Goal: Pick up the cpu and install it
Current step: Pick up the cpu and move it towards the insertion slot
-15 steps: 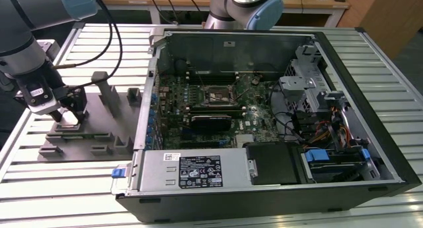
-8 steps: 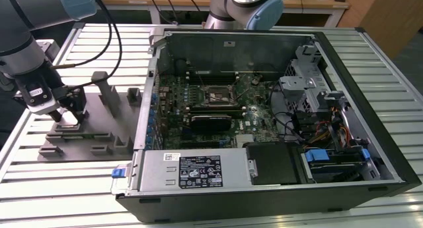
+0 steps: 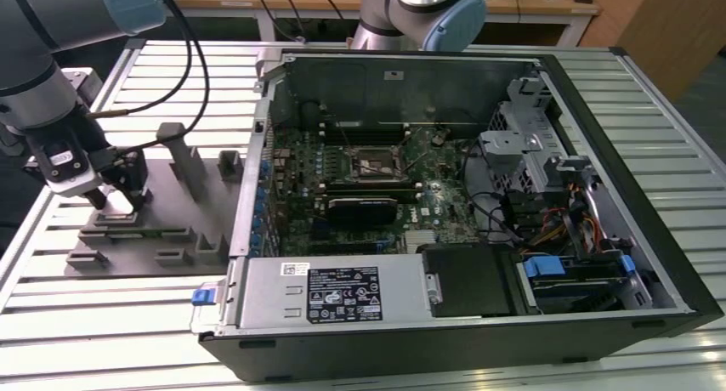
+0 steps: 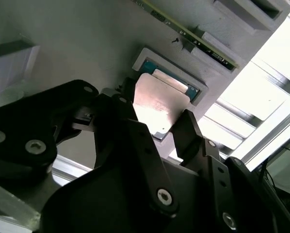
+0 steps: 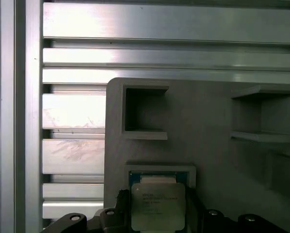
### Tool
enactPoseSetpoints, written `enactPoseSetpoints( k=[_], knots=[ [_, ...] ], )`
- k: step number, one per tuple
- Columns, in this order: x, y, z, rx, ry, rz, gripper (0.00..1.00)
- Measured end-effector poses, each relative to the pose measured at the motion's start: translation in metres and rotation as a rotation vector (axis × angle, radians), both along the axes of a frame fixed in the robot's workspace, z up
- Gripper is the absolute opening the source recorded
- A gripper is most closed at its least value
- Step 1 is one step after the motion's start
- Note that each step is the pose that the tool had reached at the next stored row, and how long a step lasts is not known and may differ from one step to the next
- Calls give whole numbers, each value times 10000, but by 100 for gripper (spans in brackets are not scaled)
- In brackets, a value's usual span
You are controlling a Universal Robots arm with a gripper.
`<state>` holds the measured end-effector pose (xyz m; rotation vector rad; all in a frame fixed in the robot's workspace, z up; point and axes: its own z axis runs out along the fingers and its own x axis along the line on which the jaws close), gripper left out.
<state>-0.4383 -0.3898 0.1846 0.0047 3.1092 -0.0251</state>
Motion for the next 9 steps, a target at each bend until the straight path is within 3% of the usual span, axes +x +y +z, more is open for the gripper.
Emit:
enactPoseSetpoints(
  k=[2,9],
  knots=[
    [0,0,0,0,0,0,53],
    [-2,0,14,2,-1,0,53]
  ],
)
